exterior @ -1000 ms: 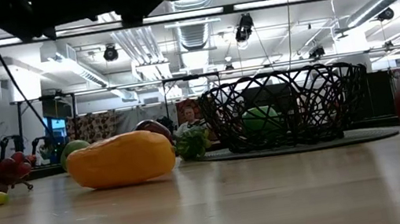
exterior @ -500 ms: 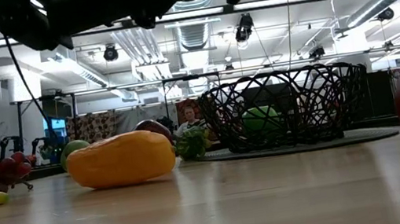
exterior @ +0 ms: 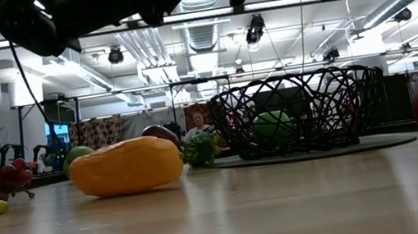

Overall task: Build produce basket
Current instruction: Put the lime into the wire basket

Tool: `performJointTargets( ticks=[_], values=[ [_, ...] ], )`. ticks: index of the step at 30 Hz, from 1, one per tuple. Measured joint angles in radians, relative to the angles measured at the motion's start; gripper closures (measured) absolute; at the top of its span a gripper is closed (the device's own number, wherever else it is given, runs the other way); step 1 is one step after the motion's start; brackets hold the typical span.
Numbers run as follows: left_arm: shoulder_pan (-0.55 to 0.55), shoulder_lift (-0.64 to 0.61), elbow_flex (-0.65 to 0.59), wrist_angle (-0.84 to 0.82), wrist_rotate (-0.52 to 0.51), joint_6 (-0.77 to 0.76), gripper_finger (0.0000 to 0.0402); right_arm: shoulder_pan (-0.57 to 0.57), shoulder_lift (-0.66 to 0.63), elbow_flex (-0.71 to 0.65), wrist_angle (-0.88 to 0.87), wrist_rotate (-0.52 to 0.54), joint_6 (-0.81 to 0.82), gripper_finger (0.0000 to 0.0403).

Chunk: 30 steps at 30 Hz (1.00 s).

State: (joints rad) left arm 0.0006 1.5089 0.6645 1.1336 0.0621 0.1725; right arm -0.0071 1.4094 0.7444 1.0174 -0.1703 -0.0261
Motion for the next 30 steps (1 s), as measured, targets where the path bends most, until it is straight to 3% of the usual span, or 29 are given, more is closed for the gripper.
performJointTargets(
  ticks=[15, 21, 27, 30],
  values=[
    [0.001, 0.001, -0.002, 0.0, -0.001, -0.001, 0.0094, 0.0, 0.0, 0.0, -0.017, -0.001, 0.0, 0.0165],
    [0.002, -0.004, -0.016, 0.004, -0.004, 0.011, 0.0063, 0.0, 0.0, -0.001, -0.036, -0.002, 0.001, 0.0162],
    [0.006, -0.014, -0.029, -0.03, -0.023, 0.018, 0.0013, 0.0, -0.022, -0.002, -0.152, 0.018, 0.016, 0.0163],
    [0.007, -0.024, -0.032, -0.09, -0.067, 0.024, 0.0004, 0.0, -0.057, -0.002, -0.284, 0.091, 0.016, 0.0162]
  ],
)
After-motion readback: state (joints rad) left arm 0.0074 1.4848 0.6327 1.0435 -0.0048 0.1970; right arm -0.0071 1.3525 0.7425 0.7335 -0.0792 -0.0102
